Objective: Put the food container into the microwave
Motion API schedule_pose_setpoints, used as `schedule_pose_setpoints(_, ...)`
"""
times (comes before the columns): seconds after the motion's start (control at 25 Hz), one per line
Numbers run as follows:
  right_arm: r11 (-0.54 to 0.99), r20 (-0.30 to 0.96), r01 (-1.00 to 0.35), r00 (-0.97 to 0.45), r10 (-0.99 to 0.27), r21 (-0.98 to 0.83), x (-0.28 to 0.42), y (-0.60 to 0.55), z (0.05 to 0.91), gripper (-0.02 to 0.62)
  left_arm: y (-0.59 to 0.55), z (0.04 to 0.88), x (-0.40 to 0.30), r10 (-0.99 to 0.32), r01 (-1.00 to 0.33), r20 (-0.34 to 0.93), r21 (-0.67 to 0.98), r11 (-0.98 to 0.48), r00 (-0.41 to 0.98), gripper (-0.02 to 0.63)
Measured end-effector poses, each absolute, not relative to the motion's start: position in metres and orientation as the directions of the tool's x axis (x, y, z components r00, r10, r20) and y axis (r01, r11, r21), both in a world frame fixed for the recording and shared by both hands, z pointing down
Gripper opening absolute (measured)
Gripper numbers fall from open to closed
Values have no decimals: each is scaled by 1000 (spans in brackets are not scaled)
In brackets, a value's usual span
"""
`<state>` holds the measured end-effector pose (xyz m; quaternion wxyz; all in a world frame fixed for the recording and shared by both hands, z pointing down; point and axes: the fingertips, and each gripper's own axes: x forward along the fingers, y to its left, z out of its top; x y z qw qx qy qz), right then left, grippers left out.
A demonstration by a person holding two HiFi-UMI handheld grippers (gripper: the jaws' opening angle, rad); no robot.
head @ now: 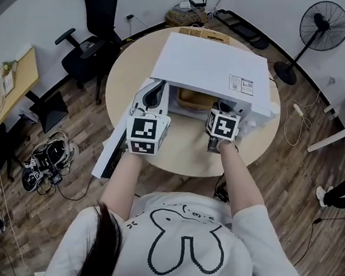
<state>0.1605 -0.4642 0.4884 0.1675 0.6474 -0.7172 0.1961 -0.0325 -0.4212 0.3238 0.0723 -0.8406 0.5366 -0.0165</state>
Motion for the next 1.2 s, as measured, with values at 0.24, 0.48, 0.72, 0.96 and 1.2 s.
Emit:
schedule_pose_setpoints(0.24,165,490,-981,-194,-850,-103,157,-450,475,69,-420,319,-33,-905,-901,-53,-136,-412,422,9)
schedule_pose_setpoints(0.48,215,469,-966,-257,-845,-143,162,-438,455,69,-416,318,-32,-900,-894,-55,-152,-421,433,9)
schedule_pose_setpoints(0.72,284,431,-936,-348,-832,-208,170,-425,426,69,-413,314,-31,-893,-884,-52,-180,-432,447,9)
schedule_pose_setpoints(0.96,350,376,-909,-413,-829,-228,175,-413,407,69,-408,315,-28,-887,-875,-46,-192,-444,460,9)
schedule_pose_setpoints(1.2,423,281,-873,-480,-831,-241,185,-401,393,67,-402,311,-27,-881,-868,-54,-211,-451,471,9)
